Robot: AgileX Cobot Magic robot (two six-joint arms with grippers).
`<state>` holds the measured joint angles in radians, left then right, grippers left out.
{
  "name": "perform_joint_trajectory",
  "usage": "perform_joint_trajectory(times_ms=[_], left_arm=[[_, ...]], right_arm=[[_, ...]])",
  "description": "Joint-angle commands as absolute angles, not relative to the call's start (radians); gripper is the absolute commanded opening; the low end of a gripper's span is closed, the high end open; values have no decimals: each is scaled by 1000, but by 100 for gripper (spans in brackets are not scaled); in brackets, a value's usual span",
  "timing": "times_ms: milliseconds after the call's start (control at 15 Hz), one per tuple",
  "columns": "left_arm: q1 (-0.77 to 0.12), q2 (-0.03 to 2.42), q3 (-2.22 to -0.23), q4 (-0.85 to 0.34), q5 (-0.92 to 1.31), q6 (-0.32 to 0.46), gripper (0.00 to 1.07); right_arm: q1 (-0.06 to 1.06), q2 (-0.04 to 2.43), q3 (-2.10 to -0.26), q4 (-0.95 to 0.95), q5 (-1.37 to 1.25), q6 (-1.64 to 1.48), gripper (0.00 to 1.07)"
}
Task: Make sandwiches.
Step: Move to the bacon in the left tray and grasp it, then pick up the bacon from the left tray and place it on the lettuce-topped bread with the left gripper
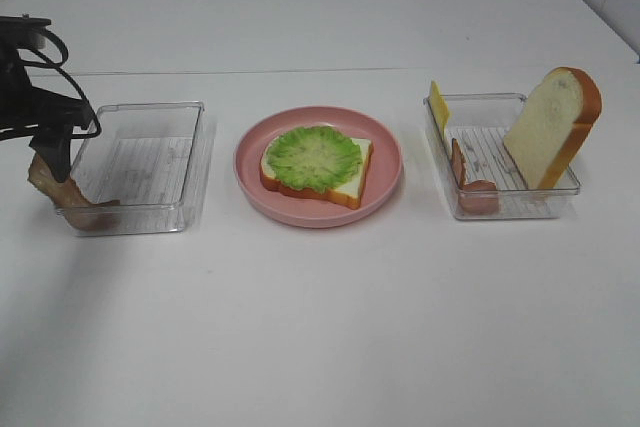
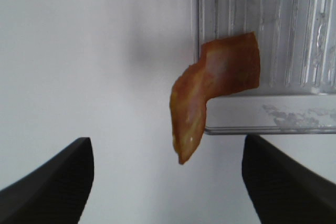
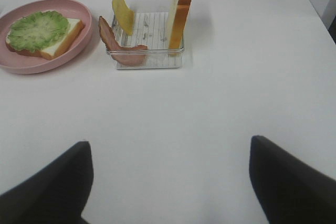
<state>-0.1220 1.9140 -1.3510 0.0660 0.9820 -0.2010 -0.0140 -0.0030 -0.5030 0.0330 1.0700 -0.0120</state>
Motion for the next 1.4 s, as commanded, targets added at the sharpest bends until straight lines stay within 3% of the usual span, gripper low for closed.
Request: perform_joint_trajectory(times_ms=[67, 267, 600, 667, 933, 1067, 1133, 1400], left_arm=[[-123, 1907, -1342, 38, 924, -216, 73], [-123, 1912, -1342, -23, 877, -216, 63], [-123, 1967, -1345, -29, 882, -214, 61], [-123, 1967, -1345, -29, 882, -214, 57], [-123, 1967, -1345, -31, 886, -216, 17], [-123, 1967, -1345, -31, 886, -216, 5], [-123, 1967, -1345, -31, 886, -215, 0], [-123, 1953, -1345, -31, 882, -210, 0]], right_arm=[[-21, -10, -501, 38, 1060, -6, 78], [-21, -10, -501, 38, 1060, -6, 78], [-21, -10, -501, 38, 1060, -6, 78], [-21, -10, -501, 38, 1060, -6, 78], [-21, -10, -501, 38, 1060, -6, 78], [-21, -10, -501, 38, 1060, -6, 78], [-21, -10, -501, 38, 1060, -6, 78], [-21, -10, -501, 38, 1060, -6, 78]])
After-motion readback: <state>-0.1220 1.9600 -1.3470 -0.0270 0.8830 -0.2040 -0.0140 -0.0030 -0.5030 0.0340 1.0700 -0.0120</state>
